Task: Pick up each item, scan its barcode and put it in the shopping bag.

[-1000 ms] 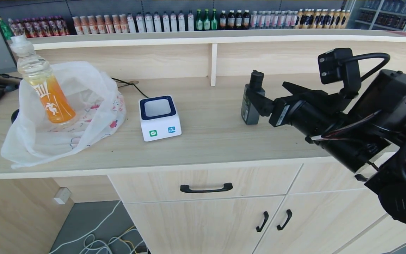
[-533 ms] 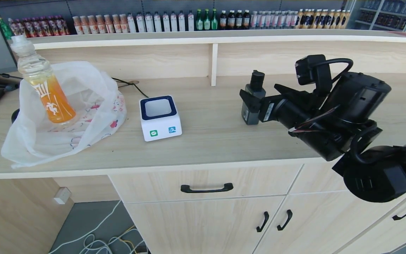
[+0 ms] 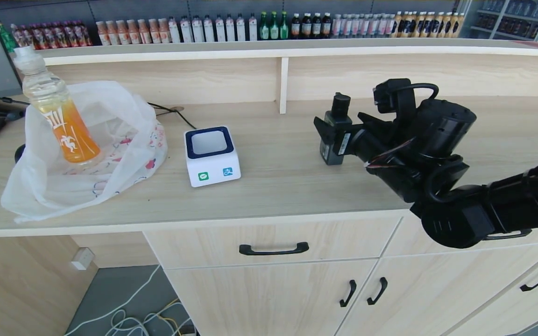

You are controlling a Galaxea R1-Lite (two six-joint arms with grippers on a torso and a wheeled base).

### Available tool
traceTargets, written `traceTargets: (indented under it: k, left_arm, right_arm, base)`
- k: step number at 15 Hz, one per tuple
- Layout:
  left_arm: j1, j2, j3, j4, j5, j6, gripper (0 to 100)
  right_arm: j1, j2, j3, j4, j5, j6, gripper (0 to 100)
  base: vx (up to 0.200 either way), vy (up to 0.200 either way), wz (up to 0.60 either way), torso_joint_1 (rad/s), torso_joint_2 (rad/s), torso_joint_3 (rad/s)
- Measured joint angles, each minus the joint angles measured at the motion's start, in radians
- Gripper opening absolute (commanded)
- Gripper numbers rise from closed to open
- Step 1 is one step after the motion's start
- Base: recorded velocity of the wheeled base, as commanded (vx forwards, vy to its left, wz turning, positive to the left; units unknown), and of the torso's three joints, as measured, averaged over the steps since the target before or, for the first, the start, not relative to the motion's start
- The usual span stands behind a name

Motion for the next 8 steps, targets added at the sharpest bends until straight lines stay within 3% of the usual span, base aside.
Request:
traceTargets:
  k: [8]
  left_arm:
    - [0.000,0.000,0.000,0.000,0.000,0.000,100]
  right_arm:
    - [-0.040,0.077,-0.090,0.006,-0.004,0.024,100]
  base:
    - [0.000,0.000,0.00,0.000,0.00,0.000]
